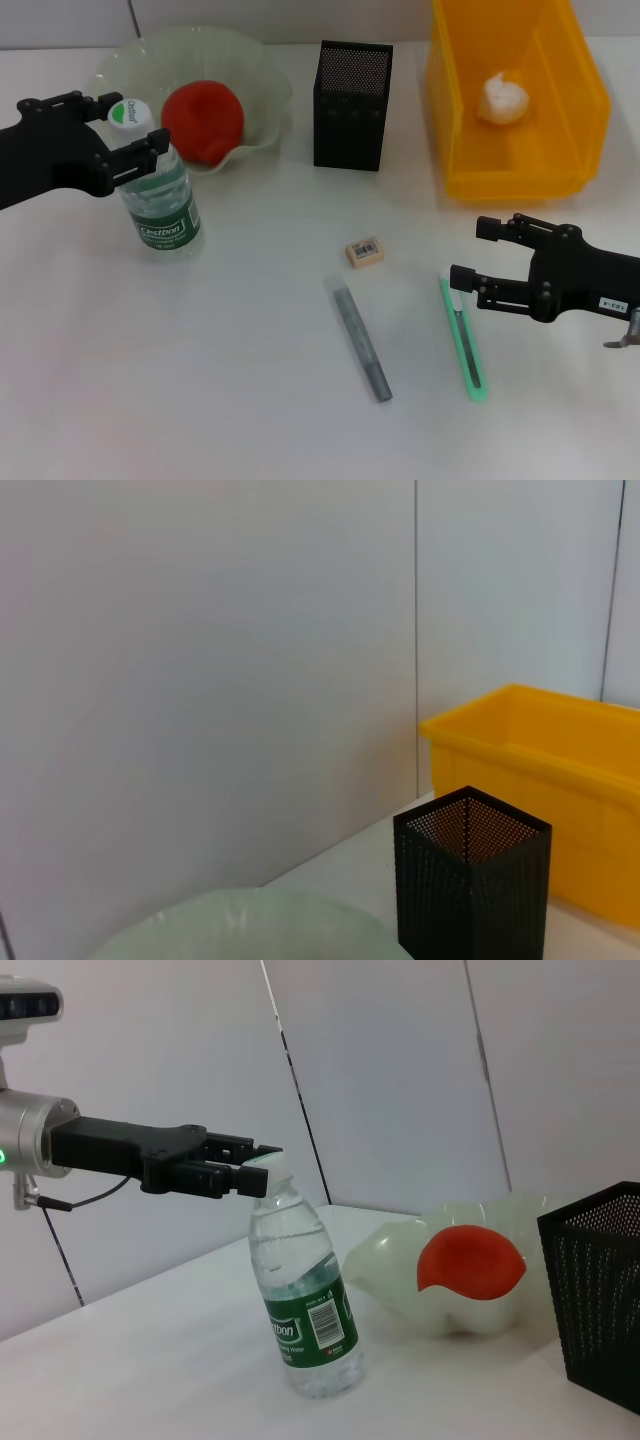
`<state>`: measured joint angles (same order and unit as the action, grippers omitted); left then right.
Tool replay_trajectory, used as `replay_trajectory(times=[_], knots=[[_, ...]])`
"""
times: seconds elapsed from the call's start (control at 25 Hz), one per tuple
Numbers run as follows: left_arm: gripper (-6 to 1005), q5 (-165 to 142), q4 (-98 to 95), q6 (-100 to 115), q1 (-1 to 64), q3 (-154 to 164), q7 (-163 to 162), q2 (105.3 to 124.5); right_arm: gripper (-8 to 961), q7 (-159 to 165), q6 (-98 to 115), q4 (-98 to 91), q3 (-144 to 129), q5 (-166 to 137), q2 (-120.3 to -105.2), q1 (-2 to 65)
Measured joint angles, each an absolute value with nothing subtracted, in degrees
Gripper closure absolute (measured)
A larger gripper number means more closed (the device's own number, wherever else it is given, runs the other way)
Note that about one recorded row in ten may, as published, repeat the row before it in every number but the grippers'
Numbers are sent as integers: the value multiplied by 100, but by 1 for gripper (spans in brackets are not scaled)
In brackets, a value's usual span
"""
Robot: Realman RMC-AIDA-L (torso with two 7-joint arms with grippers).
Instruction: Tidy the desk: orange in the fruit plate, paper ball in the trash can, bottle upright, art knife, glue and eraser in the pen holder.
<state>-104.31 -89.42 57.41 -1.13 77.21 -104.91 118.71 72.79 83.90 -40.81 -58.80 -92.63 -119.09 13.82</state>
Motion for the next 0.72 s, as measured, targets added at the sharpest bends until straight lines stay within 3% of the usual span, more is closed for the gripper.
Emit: replay_trajectory(times=[0.16,0.36,0.56,0.72], knots=[[444,-10430,-9084,5741,-158,7666,-10485,11873,125,7364,8392,-4103,-5880,-9264,-11909,1377],[237,-9760,-9442,5852,-491,7514,-10208,11867,125,7690,8405,-4240,-5727,-9264,-11874,1363],[135,-8212,-9191,6892,-863,7497,-8868,11859,125,8177,8577,-4513,-5495,-9264,-11767,1339],[135,-7644,-8226,7914,-805,7478,-7812,11855,124,8614,8883,-4907,-5262,-9264,-11720,1333]])
